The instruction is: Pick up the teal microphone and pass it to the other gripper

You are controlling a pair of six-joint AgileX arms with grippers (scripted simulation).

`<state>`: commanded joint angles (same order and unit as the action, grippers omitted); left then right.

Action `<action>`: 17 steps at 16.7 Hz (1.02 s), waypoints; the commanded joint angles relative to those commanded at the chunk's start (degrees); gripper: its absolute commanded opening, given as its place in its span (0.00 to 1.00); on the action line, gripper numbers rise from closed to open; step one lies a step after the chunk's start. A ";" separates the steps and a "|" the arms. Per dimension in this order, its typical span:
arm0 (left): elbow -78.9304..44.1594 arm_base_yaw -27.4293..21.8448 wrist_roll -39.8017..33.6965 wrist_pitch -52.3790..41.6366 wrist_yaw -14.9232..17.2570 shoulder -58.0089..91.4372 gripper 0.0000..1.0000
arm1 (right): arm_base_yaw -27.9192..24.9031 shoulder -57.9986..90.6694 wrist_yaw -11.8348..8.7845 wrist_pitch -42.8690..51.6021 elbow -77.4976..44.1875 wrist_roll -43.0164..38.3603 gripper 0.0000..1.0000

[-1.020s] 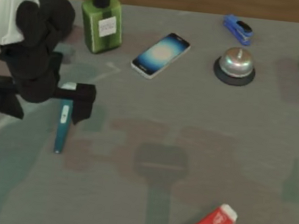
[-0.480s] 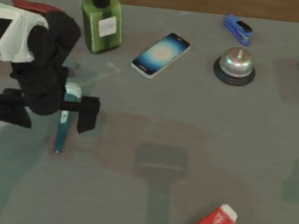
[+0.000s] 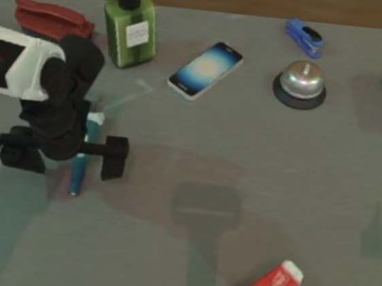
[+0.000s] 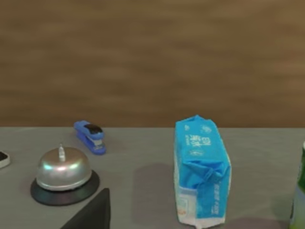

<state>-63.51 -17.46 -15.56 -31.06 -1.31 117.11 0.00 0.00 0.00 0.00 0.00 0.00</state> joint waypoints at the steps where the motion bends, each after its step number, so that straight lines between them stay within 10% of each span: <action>1: 0.00 0.00 0.00 0.00 0.00 0.00 1.00 | 0.00 0.00 0.00 0.00 0.00 0.00 1.00; 15: 0.00 0.00 0.00 0.00 0.00 0.00 0.02 | 0.00 0.00 0.00 0.00 0.00 0.00 1.00; 17: 0.00 0.00 0.00 0.00 0.00 0.00 0.00 | 0.00 0.00 0.00 0.00 0.00 0.00 1.00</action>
<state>-63.51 -17.46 -15.56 -31.06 -1.31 117.11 0.00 0.00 0.00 0.00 0.00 0.00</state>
